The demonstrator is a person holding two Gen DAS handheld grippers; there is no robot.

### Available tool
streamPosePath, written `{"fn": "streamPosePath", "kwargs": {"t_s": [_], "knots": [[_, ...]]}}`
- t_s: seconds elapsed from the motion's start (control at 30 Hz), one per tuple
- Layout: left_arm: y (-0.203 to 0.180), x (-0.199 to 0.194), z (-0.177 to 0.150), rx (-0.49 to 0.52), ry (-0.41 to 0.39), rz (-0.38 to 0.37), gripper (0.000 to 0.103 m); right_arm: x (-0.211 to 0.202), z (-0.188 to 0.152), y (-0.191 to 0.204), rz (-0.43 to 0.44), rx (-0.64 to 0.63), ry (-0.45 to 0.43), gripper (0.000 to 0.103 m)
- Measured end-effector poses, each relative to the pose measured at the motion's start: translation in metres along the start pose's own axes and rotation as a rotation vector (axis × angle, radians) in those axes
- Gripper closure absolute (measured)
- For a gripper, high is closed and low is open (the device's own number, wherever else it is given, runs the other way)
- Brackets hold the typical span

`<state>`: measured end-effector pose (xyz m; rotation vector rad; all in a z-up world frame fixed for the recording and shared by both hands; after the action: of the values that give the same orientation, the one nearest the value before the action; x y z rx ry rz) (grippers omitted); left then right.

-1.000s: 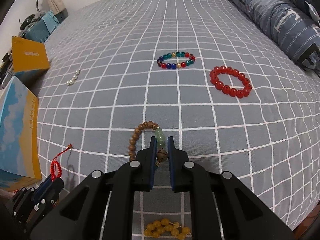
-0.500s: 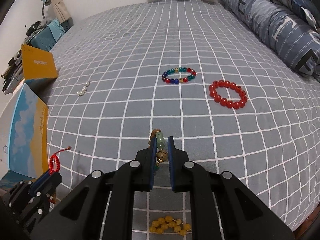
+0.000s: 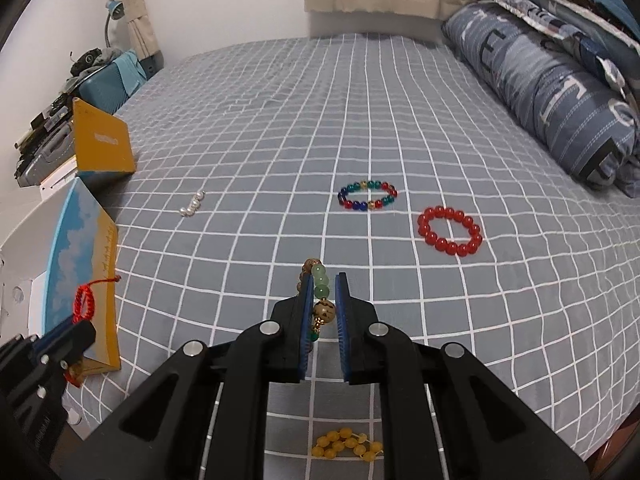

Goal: Organize jewelry
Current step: 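Carry both held bracelets over the open white box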

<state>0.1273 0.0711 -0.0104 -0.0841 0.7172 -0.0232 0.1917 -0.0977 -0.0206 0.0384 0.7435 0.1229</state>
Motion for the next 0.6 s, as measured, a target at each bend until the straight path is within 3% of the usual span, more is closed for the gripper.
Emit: {"fn": "streamPosePath", "kwargs": {"t_s": [0.6], "knots": [[0.06,-0.04,0.022,-0.056,-0.069,0.076,0.092,-0.035,0.026,0.05,0.007,-0.064,-0.098,0.092]]}}
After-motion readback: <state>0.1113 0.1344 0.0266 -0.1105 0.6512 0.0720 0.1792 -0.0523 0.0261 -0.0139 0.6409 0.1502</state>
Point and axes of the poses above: each gripper's, at about its wrist camera, not at the fingertips, and x roughly the way its jaws point, y to its left, z to its top, the point moved 8 cm from there along x, roughly the way its jaws point, and after that the axes turned 8 degrees about -y, right-handed, at the moved point
